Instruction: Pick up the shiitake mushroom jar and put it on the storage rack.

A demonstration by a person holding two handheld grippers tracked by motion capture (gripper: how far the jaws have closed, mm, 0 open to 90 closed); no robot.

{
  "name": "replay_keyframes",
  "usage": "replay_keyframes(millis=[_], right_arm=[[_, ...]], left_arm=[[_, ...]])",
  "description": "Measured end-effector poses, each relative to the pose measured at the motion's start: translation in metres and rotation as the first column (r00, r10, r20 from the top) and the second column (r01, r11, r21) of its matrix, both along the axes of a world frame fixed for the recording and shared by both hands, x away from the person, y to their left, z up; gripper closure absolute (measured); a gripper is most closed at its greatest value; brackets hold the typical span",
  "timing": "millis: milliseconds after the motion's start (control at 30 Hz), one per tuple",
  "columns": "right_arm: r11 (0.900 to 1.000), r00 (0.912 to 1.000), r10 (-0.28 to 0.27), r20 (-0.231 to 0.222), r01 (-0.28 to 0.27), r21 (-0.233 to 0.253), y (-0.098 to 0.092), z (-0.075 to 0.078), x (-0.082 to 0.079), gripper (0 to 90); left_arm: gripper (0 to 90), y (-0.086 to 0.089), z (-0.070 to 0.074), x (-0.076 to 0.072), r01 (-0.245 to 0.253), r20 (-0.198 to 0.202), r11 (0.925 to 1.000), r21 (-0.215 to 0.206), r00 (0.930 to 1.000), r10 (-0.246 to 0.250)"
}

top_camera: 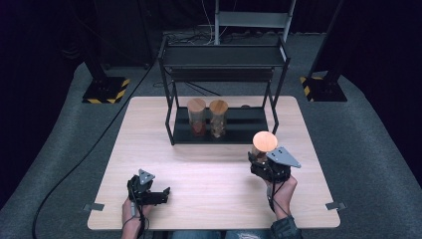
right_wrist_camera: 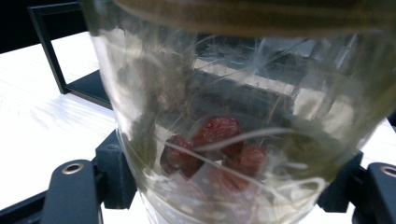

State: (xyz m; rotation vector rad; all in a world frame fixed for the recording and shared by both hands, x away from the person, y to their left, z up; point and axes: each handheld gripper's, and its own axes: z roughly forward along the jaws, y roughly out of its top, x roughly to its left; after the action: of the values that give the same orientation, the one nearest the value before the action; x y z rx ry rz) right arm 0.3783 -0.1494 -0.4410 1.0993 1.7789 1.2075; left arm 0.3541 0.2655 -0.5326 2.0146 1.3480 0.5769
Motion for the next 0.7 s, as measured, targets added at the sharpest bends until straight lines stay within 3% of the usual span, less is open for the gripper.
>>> replay_keyframes(millis=[700], right_arm=[[1.0, 0.9998, 0.005, -0.018, -0.005, 0.013, 0.003, -0.002, 0.02, 24.4]], left_arm=[[0.2, 0.0, 0.0, 0.0, 0.0, 0.0, 1.0, 0.0, 1.0, 0.0]])
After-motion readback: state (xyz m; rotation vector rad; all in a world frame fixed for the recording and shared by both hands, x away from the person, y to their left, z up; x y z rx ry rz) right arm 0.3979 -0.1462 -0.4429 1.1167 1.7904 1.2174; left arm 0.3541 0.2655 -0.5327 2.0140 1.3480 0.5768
